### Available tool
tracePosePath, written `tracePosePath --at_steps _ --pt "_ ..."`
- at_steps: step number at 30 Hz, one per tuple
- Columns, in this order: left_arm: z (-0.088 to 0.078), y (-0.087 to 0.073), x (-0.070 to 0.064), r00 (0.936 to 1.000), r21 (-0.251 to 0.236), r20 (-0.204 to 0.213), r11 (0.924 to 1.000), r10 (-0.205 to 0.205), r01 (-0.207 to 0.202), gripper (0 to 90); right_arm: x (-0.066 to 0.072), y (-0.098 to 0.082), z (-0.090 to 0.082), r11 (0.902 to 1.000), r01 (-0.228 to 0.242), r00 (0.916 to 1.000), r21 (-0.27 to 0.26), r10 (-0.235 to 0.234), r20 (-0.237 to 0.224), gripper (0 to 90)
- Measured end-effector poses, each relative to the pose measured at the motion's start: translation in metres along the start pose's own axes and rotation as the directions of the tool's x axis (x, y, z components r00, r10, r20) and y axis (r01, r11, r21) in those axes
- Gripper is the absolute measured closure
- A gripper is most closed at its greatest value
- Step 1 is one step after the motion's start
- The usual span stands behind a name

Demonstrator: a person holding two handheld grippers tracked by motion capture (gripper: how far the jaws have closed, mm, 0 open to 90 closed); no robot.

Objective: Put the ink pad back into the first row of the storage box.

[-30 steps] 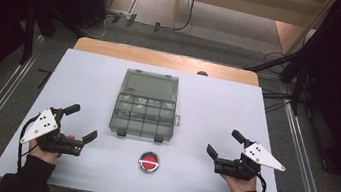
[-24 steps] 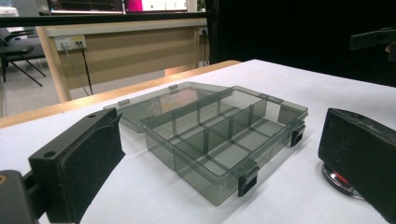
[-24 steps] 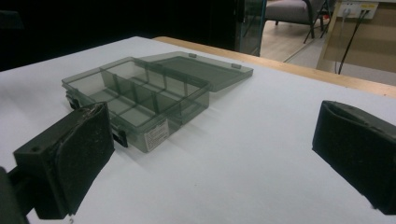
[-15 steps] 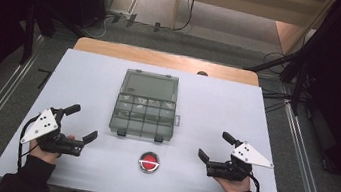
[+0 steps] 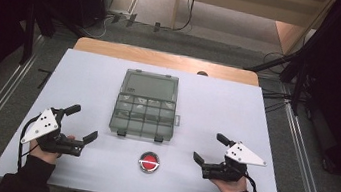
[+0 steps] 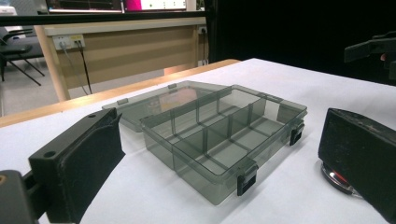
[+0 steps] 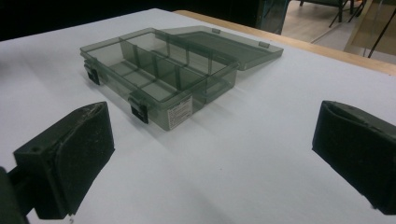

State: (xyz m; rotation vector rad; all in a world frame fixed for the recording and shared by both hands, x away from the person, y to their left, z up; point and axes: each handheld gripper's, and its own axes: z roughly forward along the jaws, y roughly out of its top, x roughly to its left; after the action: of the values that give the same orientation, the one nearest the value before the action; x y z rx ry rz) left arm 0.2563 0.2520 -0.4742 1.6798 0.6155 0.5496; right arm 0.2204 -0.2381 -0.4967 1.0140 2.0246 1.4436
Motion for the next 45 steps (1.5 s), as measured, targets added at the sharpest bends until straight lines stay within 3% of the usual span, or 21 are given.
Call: tracePosePath --at_steps 2,21,25,32,45 --pt "0.0 0.0 0.0 1.0 0.001 0.001 1.0 0.0 0.0 0.0 0.001 -0.001 0.003 0.9996 0.0 1.0 0.027 0.0 -0.004 0.0" --pt "0.0 0.0 -0.001 1.0 0.007 0.001 0.9999 0.008 -0.008 0.0 0.016 0.003 0.017 0.9967 0.032 0.9979 0.074 -0.028 -0.059 0.0" --pt "0.001 -0.001 -0.001 1.0 0.01 0.002 0.9999 0.009 -0.009 0.0 0.022 0.008 0.023 0.995 0.045 0.9953 0.089 -0.038 -0.089 0.0" --pt "0.001 -0.001 -0.002 0.9999 0.014 0.003 0.9998 0.014 -0.014 0.0 0.031 0.014 0.035 0.9837 0.084 0.9867 0.159 -0.06 -0.151 0.0" --pt "0.0 -0.001 -0.002 0.9999 0.015 -0.001 0.9998 0.014 -0.014 0.0 0.039 0.024 0.043 0.9686 0.134 0.9778 0.209 -0.095 -0.186 0.0"
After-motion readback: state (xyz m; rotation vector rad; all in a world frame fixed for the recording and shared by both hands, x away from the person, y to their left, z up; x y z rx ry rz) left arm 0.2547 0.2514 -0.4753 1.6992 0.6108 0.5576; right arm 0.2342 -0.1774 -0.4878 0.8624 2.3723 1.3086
